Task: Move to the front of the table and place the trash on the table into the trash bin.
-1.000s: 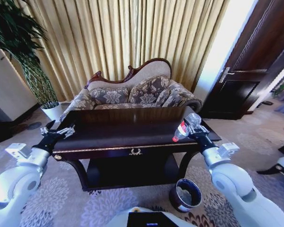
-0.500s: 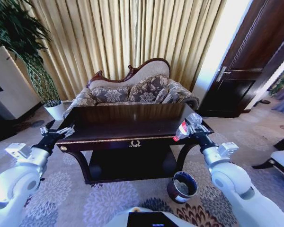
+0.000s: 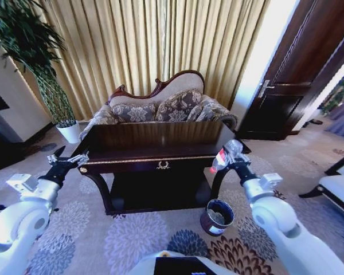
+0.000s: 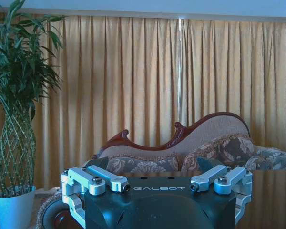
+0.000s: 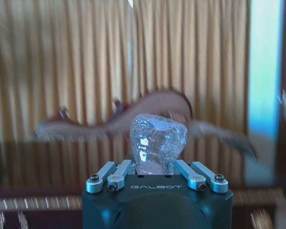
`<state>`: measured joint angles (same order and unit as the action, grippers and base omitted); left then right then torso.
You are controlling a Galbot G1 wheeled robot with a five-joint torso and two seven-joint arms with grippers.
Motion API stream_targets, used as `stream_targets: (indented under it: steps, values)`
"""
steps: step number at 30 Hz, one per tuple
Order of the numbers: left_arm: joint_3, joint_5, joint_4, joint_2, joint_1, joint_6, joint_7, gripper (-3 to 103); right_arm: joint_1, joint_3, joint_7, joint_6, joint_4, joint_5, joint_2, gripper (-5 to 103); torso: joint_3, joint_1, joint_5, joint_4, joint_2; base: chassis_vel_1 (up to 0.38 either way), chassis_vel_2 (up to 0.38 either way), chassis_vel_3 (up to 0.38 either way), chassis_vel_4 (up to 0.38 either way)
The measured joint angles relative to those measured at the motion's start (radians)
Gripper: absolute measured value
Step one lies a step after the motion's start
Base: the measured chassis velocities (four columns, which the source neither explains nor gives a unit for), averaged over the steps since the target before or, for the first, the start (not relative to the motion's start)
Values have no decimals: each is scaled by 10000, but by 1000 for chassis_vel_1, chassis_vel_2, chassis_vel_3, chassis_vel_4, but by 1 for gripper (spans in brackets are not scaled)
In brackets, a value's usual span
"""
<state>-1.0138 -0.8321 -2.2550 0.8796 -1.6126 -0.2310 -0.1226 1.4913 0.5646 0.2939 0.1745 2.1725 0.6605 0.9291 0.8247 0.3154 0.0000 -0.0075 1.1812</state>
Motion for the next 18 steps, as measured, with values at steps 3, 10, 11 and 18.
stream_targets:
  steps: [3, 10, 11, 18]
  values:
    - [4, 55, 69, 78, 9, 34, 61, 100, 18, -316, 49, 46, -835, -381, 164, 26, 0, 0, -1, 1, 1, 0, 0, 0, 0]
    - [120, 174, 165, 282, -34, 124, 183, 100, -864, -1027, -236, -453, -4209, -1216, 639, 26, 3, 4, 3, 0, -3, 0, 0, 0, 0]
    - [144, 204, 166, 310, -37, 140, 187, 100, -1049, -1093, -302, -551, -4619, -1319, 708, 26, 3, 3, 2, 1, -3, 0, 0, 0, 0]
    - [187, 272, 171, 418, -126, 217, 218, 100, -2495, -1493, -732, -1186, -7974, -2210, 1312, 26, 3, 3, 0, 0, -2, 0, 0, 0, 0]
